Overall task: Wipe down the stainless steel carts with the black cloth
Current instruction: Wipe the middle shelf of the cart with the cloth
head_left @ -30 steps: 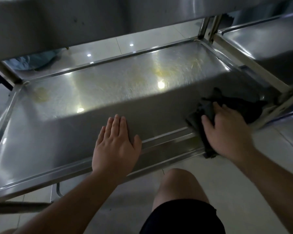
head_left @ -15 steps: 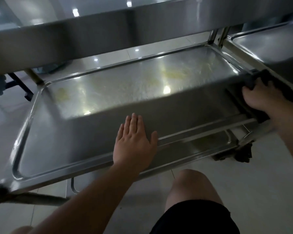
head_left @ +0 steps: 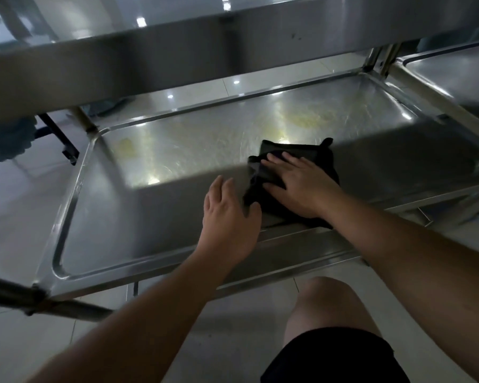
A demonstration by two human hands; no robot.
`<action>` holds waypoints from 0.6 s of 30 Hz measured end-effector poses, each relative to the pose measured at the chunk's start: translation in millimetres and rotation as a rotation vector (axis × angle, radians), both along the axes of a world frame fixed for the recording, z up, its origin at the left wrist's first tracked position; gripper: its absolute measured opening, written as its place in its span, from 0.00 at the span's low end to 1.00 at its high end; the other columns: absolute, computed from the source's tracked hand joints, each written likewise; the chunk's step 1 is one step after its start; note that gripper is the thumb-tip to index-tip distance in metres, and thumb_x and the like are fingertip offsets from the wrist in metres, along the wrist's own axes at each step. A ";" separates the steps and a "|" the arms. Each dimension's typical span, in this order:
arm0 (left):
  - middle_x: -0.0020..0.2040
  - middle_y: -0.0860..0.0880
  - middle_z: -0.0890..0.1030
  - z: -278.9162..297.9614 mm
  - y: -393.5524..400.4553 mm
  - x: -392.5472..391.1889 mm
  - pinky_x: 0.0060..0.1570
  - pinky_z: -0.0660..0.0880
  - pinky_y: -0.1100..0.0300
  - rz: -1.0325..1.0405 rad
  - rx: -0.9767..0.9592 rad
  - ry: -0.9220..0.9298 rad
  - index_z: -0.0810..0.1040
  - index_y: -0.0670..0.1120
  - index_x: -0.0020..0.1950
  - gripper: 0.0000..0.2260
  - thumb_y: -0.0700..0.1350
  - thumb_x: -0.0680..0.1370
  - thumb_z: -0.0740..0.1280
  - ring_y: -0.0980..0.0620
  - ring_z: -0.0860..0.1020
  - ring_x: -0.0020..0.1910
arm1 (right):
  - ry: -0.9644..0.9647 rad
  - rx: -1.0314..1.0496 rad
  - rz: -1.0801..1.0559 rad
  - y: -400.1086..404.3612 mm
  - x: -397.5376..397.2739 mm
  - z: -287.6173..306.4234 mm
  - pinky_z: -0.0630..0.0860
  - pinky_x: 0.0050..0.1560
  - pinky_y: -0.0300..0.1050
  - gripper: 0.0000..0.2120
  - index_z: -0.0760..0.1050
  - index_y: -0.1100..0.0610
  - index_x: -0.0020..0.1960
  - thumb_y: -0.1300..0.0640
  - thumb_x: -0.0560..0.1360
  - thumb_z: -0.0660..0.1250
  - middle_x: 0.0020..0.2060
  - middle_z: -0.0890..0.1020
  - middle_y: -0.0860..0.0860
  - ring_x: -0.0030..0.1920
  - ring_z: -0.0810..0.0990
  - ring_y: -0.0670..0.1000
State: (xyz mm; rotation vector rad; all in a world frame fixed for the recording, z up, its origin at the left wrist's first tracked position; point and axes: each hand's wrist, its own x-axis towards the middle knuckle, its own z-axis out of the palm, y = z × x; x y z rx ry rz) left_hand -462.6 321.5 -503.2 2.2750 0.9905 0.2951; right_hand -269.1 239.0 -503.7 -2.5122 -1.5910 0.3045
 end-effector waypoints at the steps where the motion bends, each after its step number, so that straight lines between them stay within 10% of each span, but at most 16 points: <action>1: 0.87 0.52 0.48 1.2 6.2 -6.1 0.80 0.45 0.51 -0.023 0.048 0.045 0.52 0.49 0.86 0.34 0.60 0.85 0.59 0.49 0.46 0.85 | -0.014 0.003 -0.043 -4.6 8.6 -0.8 0.48 0.81 0.54 0.35 0.51 0.42 0.84 0.30 0.81 0.46 0.83 0.52 0.40 0.83 0.49 0.48; 6: 0.87 0.46 0.53 2.0 53.2 -68.5 0.82 0.42 0.49 0.001 0.367 0.222 0.55 0.48 0.86 0.33 0.64 0.85 0.54 0.47 0.49 0.85 | -0.042 0.049 -0.515 -50.7 79.1 -0.2 0.57 0.78 0.60 0.34 0.57 0.47 0.82 0.34 0.81 0.52 0.82 0.61 0.52 0.80 0.60 0.60; 10: 0.87 0.48 0.52 0.8 104.0 -131.5 0.81 0.48 0.44 0.154 0.301 0.316 0.52 0.52 0.86 0.37 0.70 0.82 0.48 0.48 0.48 0.86 | 0.022 -0.061 -0.774 -61.4 100.9 -2.2 0.47 0.81 0.61 0.37 0.48 0.50 0.85 0.34 0.81 0.44 0.84 0.50 0.48 0.83 0.49 0.58; 18: 0.87 0.51 0.53 -15.2 114.8 -143.6 0.83 0.46 0.49 0.251 0.270 0.292 0.54 0.52 0.87 0.37 0.69 0.82 0.46 0.52 0.48 0.86 | -0.003 -0.045 -0.628 33.2 -26.5 -2.2 0.46 0.80 0.63 0.39 0.48 0.55 0.85 0.35 0.80 0.43 0.84 0.49 0.53 0.83 0.48 0.61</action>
